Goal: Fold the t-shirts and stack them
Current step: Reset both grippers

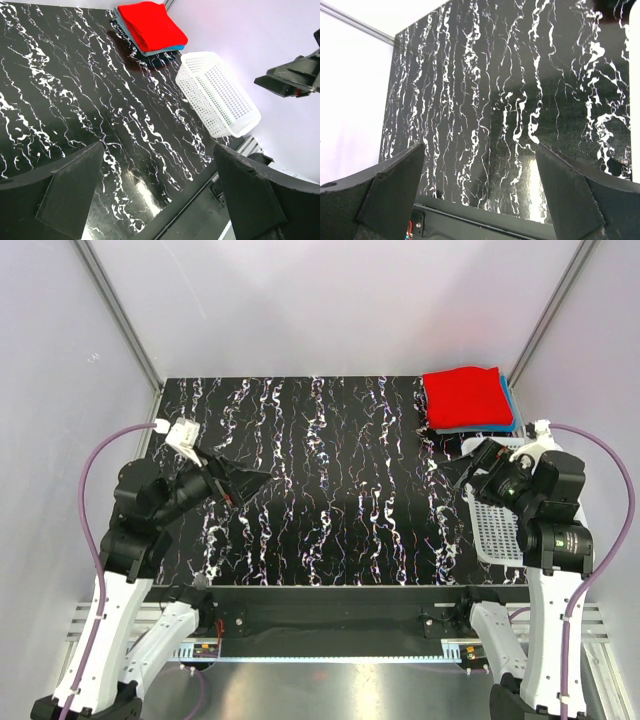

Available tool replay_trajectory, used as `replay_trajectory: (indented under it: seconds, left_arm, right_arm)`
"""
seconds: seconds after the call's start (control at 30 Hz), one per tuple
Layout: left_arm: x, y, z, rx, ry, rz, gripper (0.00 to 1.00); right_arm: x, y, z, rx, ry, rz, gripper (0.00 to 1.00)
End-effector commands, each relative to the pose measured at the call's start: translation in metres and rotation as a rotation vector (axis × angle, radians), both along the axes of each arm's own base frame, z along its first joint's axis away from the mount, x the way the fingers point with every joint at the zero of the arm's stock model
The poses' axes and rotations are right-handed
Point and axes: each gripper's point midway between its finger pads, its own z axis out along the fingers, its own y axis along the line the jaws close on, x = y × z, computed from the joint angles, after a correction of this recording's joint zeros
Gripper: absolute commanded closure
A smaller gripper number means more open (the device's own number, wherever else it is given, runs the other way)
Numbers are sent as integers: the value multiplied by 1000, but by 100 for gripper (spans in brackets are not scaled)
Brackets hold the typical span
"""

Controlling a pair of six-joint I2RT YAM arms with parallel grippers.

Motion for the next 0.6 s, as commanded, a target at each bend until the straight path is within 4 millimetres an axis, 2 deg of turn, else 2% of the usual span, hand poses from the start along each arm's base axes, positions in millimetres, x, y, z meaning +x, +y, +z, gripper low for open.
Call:
replay_trajectory:
  seconds: [0.0,0.3,0.57]
  left_arm:
    - [-5,6,2,24,-41,19,1]
    - [-7,14,-2,67,-60,48,1]
    - [-10,15,8,68,-85,48,1]
  right_arm:
    - [3,-3,1,-10,-28,-19,0]
    - [3,0,-3,19,-11,-20,0]
    - [4,-5,-7,12,-11,-47,0]
